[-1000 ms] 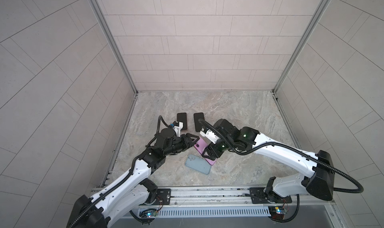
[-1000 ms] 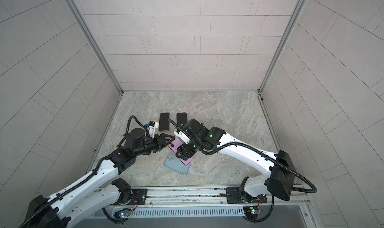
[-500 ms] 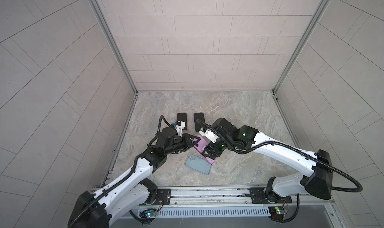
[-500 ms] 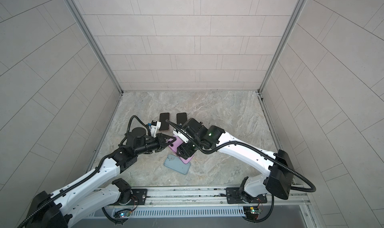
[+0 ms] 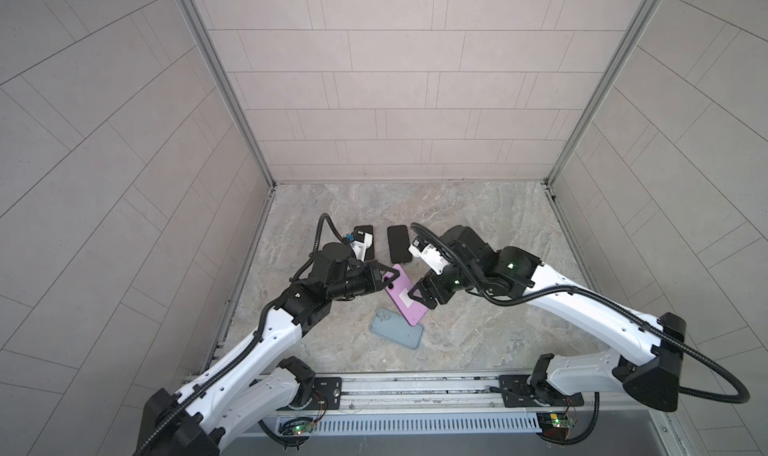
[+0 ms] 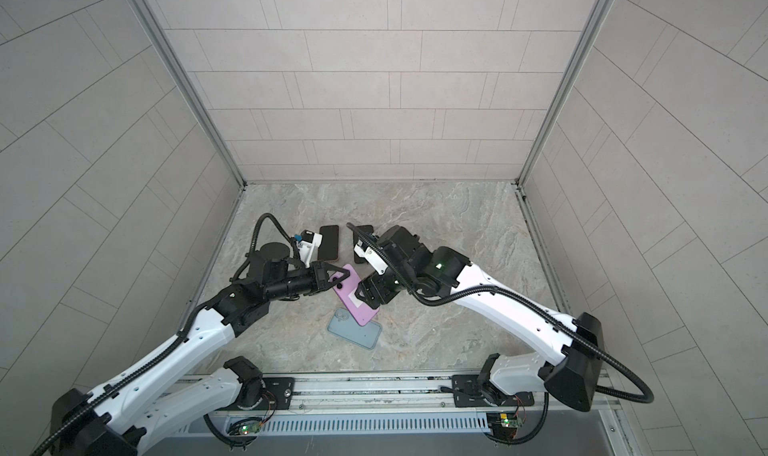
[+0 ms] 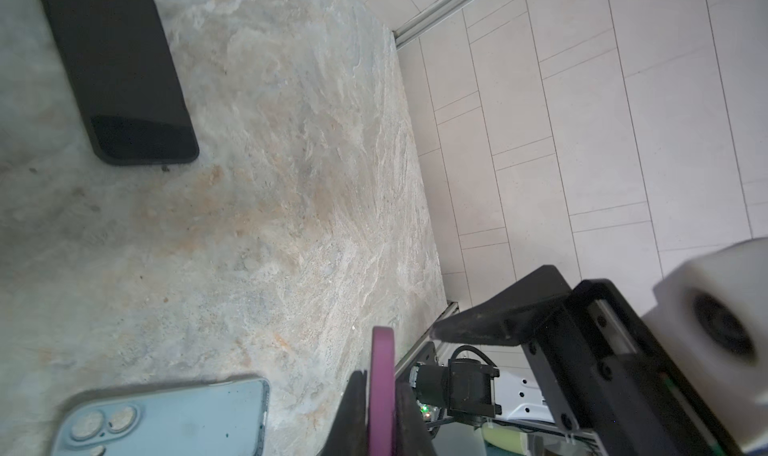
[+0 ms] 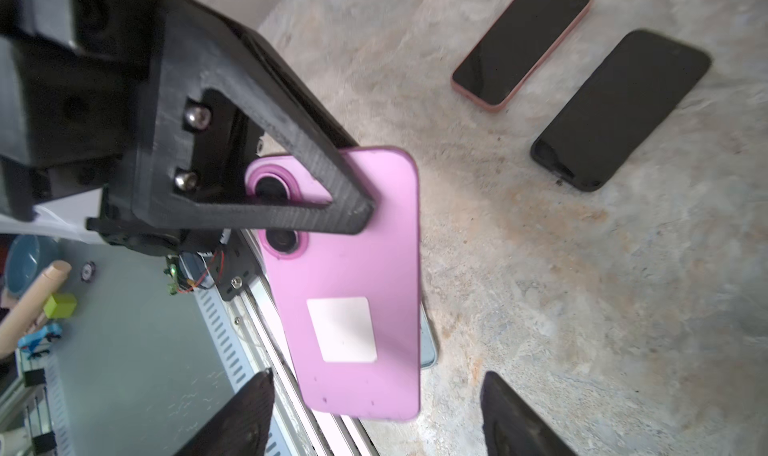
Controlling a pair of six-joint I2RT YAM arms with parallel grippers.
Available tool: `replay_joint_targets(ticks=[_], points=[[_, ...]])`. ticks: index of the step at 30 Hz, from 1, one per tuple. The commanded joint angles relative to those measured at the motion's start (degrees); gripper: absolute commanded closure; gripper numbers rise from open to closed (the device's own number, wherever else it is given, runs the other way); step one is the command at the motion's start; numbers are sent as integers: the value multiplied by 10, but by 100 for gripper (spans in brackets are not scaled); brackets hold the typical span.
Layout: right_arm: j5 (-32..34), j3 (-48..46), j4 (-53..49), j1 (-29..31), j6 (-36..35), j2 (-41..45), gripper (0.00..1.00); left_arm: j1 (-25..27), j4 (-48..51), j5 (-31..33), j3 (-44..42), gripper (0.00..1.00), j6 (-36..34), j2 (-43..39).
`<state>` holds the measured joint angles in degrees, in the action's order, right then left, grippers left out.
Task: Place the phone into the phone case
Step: 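Grip the pink phone with the left gripper while the right releases and draws back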
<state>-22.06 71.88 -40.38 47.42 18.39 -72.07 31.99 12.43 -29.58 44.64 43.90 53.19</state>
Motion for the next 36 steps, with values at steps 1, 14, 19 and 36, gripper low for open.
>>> replay_joint_targets(ticks=[1, 14, 19, 36], points=[[-39, 2, 8, -34, 30, 47, 20, -6, 69, 22, 83, 100, -186, 1], [-153, -109, 127, -84, 147, 124, 24, -7, 13, 32, 138, 100, -426, -16], [-213, -128, 179, -94, 194, 128, 25, -7, -55, -123, 72, 100, -670, -108], [-384, -104, 198, -195, 305, 47, 28, 152, 95, -18, -6, 100, -1393, -261]])
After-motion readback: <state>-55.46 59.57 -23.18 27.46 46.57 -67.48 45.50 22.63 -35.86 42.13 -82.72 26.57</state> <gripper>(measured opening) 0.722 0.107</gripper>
